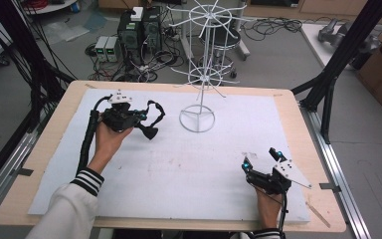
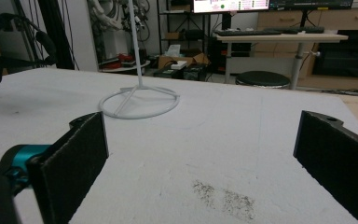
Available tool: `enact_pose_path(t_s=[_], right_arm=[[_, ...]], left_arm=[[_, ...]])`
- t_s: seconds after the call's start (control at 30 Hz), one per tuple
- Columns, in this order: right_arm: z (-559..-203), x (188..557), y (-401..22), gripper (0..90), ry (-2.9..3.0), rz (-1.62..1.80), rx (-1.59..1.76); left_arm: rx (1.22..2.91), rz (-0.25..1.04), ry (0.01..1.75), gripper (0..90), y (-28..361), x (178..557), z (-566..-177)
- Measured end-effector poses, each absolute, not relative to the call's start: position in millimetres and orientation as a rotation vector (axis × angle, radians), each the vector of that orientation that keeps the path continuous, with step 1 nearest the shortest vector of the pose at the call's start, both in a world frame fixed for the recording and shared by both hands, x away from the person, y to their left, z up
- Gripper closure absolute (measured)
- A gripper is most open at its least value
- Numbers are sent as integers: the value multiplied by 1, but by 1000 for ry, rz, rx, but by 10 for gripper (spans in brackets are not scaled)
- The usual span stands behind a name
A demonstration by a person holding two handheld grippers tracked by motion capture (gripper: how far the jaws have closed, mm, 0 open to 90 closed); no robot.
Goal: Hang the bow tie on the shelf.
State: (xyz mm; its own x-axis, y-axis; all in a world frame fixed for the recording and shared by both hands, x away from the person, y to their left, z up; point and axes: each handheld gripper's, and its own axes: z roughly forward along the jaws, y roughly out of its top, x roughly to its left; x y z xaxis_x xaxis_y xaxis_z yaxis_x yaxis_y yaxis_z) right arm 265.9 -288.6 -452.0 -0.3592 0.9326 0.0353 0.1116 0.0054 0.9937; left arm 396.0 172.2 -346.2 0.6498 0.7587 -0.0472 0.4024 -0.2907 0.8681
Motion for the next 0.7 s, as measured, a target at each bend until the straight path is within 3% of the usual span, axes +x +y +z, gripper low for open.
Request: enact_pose_path(t_s=[0.7], right_arm=[[-452,266,-289,19,1557,1435,1108]], left_arm=[[1827,420,718,891,159,375,-309]])
